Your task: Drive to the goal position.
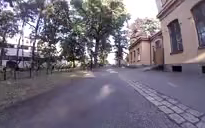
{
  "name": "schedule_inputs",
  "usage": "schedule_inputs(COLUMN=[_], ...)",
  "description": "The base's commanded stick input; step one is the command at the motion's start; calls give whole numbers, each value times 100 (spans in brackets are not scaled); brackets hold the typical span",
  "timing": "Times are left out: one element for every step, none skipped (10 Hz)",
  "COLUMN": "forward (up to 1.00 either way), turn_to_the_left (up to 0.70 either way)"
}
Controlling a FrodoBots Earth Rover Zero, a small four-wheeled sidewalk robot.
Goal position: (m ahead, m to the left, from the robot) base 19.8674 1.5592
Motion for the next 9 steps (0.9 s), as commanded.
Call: schedule_inputs(forward=[45,45,45,45,45,45,45,45,45], turn_to_the_left=[-27,-27,-27,-19,0,0,0,0,0])
